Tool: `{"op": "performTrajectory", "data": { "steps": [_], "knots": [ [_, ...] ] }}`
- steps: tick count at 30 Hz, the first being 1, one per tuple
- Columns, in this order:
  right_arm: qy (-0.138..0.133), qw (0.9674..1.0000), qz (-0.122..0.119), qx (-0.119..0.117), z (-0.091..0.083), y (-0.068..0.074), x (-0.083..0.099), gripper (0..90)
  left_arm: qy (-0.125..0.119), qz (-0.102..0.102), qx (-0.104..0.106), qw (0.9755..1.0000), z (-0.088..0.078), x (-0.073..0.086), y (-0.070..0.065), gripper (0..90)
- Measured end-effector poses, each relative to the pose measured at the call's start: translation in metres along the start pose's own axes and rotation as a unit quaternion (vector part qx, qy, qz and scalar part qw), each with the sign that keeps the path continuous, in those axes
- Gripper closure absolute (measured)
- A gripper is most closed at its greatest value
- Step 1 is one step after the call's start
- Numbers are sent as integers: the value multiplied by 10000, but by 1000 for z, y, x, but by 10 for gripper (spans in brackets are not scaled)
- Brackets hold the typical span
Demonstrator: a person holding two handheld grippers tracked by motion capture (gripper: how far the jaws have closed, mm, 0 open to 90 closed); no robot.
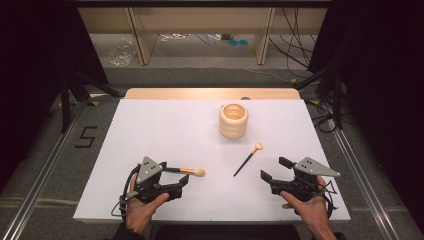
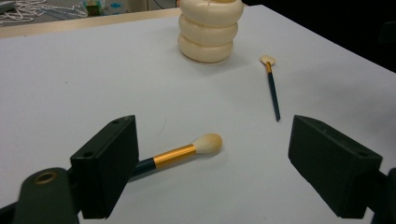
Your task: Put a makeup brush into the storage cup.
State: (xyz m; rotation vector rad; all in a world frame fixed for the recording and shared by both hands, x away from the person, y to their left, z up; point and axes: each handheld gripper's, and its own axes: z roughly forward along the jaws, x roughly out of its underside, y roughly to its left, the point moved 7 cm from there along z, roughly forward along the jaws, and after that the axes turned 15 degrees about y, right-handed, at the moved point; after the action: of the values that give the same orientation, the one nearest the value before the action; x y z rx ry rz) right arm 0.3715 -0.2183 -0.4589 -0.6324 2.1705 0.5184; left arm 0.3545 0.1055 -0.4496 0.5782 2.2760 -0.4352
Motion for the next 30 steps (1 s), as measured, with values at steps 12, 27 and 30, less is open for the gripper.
{"op": "performTrajectory", "data": {
  "steps": [12,27,30],
  "knots": [
    [8,10000,-33,-30,1,1,0,167,287,74,56,9995,5,2,4,162],
    [-31,9999,-35,-138,3,2,0,183,935,476,98,9944,25,-9,28,175],
    [23,9999,-62,-102,3,1,1,187,1128,616,135,9916,27,-11,35,172]
  ]
}}
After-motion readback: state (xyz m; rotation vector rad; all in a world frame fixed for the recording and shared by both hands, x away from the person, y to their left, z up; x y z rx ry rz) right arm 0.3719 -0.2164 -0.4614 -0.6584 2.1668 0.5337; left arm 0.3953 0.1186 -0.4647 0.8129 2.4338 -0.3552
